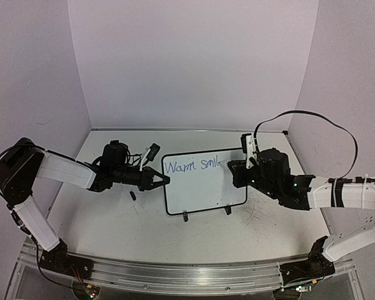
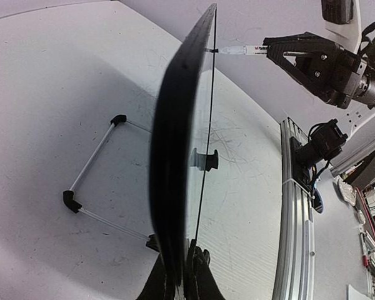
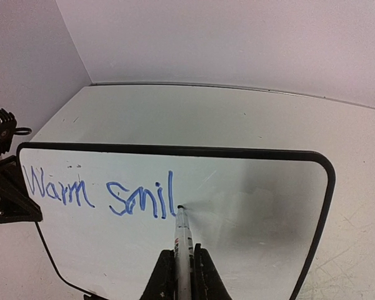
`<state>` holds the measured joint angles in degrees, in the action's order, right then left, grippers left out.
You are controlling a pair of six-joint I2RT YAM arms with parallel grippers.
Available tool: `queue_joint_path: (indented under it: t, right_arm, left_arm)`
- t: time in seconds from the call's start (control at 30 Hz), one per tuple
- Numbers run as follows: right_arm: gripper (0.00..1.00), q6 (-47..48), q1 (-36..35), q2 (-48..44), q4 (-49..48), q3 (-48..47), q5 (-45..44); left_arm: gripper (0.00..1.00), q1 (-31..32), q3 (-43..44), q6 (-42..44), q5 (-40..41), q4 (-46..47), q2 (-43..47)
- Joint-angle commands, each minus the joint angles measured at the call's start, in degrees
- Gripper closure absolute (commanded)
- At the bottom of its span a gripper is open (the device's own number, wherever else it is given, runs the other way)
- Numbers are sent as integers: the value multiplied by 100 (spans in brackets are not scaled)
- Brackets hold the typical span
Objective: Write a sentence on the whiteboard
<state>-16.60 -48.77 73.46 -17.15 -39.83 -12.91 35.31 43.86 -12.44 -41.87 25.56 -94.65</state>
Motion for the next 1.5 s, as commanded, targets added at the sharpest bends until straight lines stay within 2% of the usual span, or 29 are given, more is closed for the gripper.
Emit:
queue_joint_path:
  t: [0.0,0.47,0.87,1.47]
  right_arm:
    - [100,-78,29,67,-40,-161,-260]
    - [100,-192,43,-84,-130,-83,-663]
    - [100,-56,57,132,-500,-188,-498]
    - [100,-340,55,20,-136,101,-127]
  left_arm:
    - [100,-50,141,268,774,-287,77]
    - [100,-43,151,278,770,-323,53]
    - [100,-41,151,305,777,-350,82]
    - [100,-42,177,339,794,-385,78]
